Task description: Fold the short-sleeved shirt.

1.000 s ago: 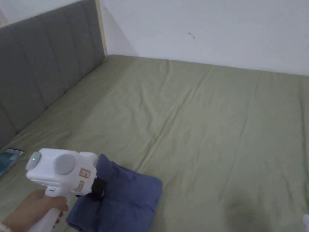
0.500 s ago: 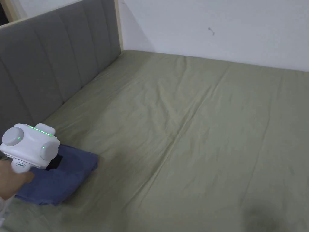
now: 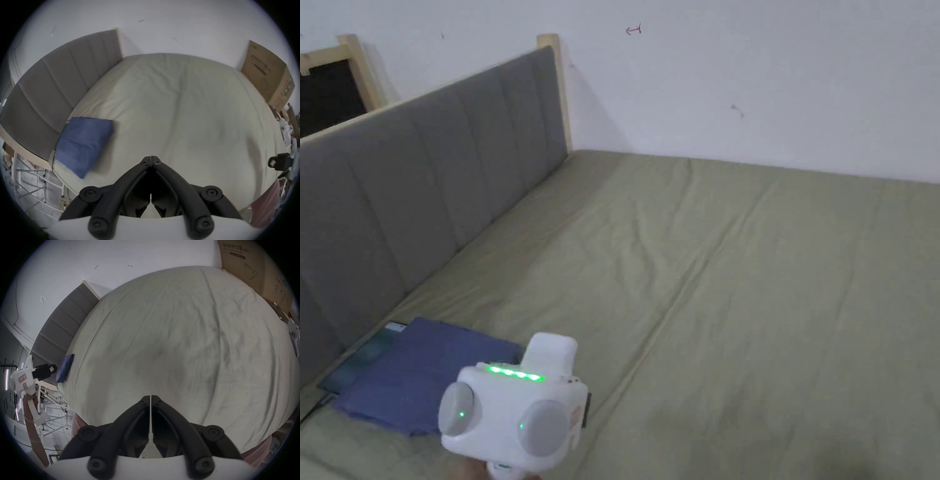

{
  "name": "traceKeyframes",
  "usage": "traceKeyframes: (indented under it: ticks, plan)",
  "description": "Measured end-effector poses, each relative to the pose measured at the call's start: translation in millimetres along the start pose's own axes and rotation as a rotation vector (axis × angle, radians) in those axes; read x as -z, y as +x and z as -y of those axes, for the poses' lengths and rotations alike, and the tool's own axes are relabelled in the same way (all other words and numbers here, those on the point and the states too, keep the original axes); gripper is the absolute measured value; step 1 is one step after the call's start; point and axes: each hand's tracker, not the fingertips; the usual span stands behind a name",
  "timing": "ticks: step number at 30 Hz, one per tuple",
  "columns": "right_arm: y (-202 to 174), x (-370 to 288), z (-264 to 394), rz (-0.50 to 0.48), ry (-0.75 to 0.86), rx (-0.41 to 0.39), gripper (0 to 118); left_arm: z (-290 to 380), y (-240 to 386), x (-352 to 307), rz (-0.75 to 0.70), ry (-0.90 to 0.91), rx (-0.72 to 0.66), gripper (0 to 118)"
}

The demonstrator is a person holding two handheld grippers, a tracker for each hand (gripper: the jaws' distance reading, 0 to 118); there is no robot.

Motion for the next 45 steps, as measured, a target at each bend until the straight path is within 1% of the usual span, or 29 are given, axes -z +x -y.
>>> traceKeyframes:
  ticks: [2, 4, 7, 8, 10, 12, 14, 16, 18, 21, 23, 24, 26, 27, 33, 37, 39, 40, 41, 42, 43, 44, 45]
  plan:
    - [5, -13, 5, 0.009, 0.040, -0.009, 2, 9, 35, -21, -0.020, 0.063, -0.023, 0]
    - [9, -25, 9, 0.008, 0.072, -0.015, 2, 12, 60, -41, -0.022, 0.126, -0.003, 0]
    - [15, -42, 16, 0.013, 0.151, 0.000, 2, 18, 102, -69, -0.047, 0.224, 0.056, 0]
    - [15, -48, 18, 0.033, 0.190, -0.004, 2, 20, 115, -80, -0.054, 0.261, 0.053, 0]
    - [13, -62, 20, 0.075, 0.260, -0.037, 2, 23, 137, -95, -0.039, 0.319, 0.031, 0]
    - [9, -75, 20, 0.146, 0.341, -0.106, 2, 25, 155, -108, -0.044, 0.402, 0.030, 0]
    - [3, -89, 19, 0.220, 0.436, -0.164, 2, 27, 175, -122, -0.090, 0.496, 0.053, 0]
    - [-1, -103, 17, 0.272, 0.550, -0.181, 2, 26, 187, -137, -0.096, 0.596, 0.064, 0]
    - [-7, -119, 15, 0.292, 0.660, -0.184, 2, 22, 198, -150, -0.082, 0.657, 0.035, 0]
    - [-18, -141, 15, 0.347, 0.796, -0.201, 2, 15, 205, -163, -0.041, 0.686, -0.010, 0]
    - [-28, -154, 17, 0.393, 0.877, -0.242, 3, 13, 207, -167, -0.013, 0.689, -0.010, 0]
    - [-31, -158, 18, 0.409, 0.897, -0.262, 3, 13, 209, -168, -0.010, 0.691, -0.007, 0]
    - [-34, -163, 19, 0.428, 0.914, -0.276, 3, 13, 211, -167, 0.016, 0.703, 0.008, 0]
    - [-43, -166, 21, 0.430, 0.918, -0.275, 3, 14, 214, -167, 0.011, 0.701, 0.006, 0]
    - [-48, -167, 22, 0.421, 0.913, -0.258, 3, 17, 217, -168, 0.039, 0.733, 0.011, 0]
    - [-49, -167, 23, 0.414, 0.916, -0.268, 3, 19, 220, -169, 0.026, 0.751, 0.040, 0]
    - [-50, -169, 24, 0.411, 0.926, -0.278, 4, 19, 220, -169, 0.041, 0.747, 0.025, 1]
    - [-52, -170, 24, 0.418, 0.931, -0.285, 6, 18, 218, -168, 0.071, 0.742, 0.016, 10]
    - [-54, -171, 24, 0.424, 0.936, -0.290, 18, 18, 216, -169, 0.087, 0.735, 0.008, 33]
    - [-55, -171, 24, 0.428, 0.940, -0.294, 36, 19, 215, -169, 0.100, 0.731, 0.001, 57]
    - [-46, -170, 23, 0.427, 0.943, -0.297, 60, 18, 214, -168, 0.116, 0.728, -0.005, 84]
    - [-45, -170, 21, 0.425, 0.941, -0.296, 93, 18, 215, -167, 0.110, 0.724, -0.012, 109]
    - [-44, -170, 20, 0.424, 0.938, -0.291, 110, 19, 214, -167, 0.099, 0.718, -0.015, 116]
